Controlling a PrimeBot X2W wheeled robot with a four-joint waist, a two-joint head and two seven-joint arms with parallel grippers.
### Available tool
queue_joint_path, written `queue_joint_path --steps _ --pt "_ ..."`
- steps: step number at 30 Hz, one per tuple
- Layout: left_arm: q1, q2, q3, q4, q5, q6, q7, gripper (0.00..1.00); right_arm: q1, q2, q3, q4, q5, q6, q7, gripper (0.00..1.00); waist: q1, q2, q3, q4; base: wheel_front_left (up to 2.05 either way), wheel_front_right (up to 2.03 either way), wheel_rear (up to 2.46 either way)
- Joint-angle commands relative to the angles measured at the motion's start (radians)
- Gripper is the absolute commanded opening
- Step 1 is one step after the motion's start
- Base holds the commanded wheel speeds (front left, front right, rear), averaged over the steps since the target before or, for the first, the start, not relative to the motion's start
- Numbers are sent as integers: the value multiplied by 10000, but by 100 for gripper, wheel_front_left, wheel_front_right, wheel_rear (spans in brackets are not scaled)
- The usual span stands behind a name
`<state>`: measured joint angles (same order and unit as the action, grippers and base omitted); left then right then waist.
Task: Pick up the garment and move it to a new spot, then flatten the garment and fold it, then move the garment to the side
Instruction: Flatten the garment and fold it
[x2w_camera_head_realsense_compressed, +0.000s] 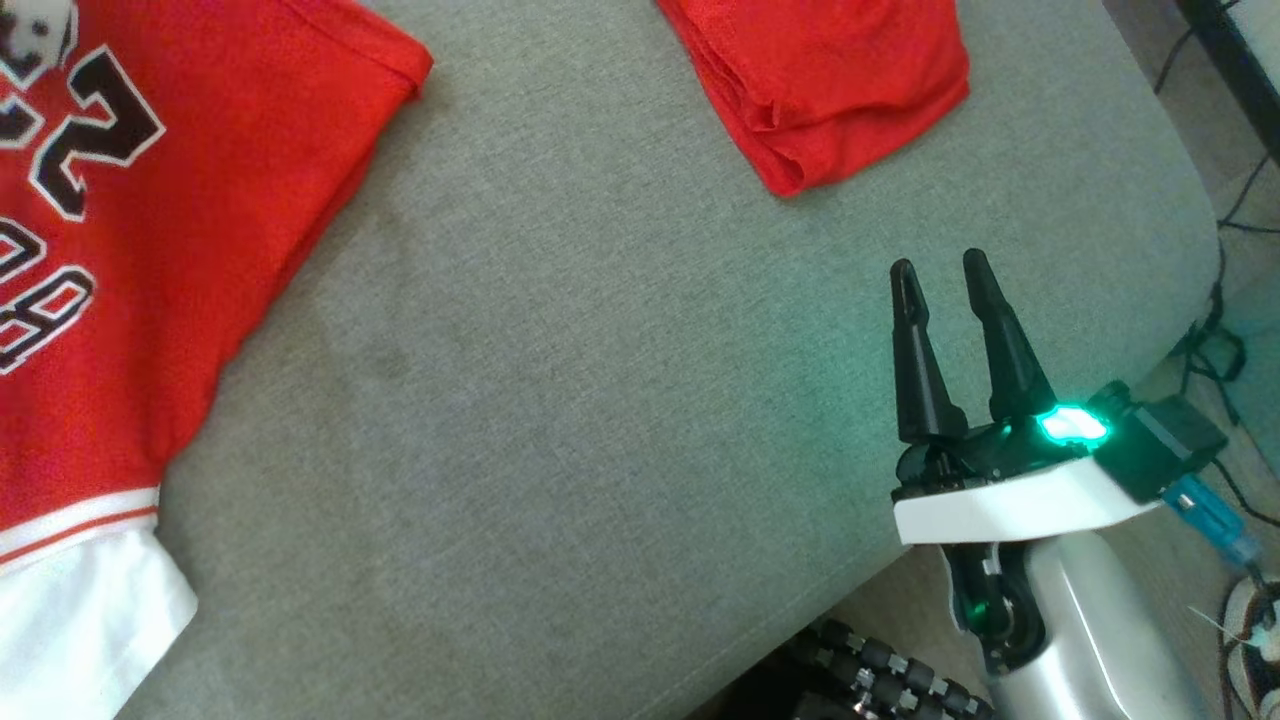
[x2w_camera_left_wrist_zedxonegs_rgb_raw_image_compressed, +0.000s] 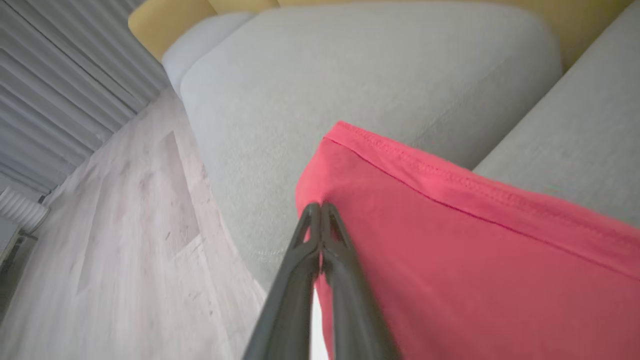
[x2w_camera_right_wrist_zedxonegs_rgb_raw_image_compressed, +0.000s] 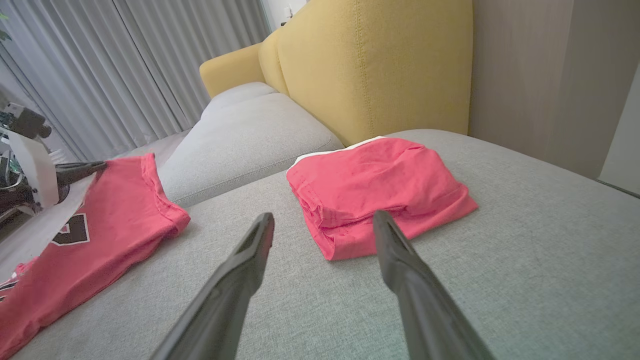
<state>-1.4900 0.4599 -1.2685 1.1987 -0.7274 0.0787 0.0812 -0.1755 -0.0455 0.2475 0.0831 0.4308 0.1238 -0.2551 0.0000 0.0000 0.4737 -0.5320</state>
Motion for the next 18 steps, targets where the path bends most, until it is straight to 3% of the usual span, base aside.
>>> queue_joint_path --steps 1,10,18 --pt "-296 116 108 55 182 -64 262 100 -110 -47 144 -245 -64 69 -67 100 0 0 -12 35 0 0 0" --pt "-327 -164 283 59 106 -182 -518 100 -166 -47 -6 -257 -231 69 -67 100 0 0 -54 529 0 0 0" --pt "186 -964 1362 -517 -1008 -301 -2490 100 -237 -47 -572 -240 -756 69 -67 100 0 0 -740 1909 0 0 0"
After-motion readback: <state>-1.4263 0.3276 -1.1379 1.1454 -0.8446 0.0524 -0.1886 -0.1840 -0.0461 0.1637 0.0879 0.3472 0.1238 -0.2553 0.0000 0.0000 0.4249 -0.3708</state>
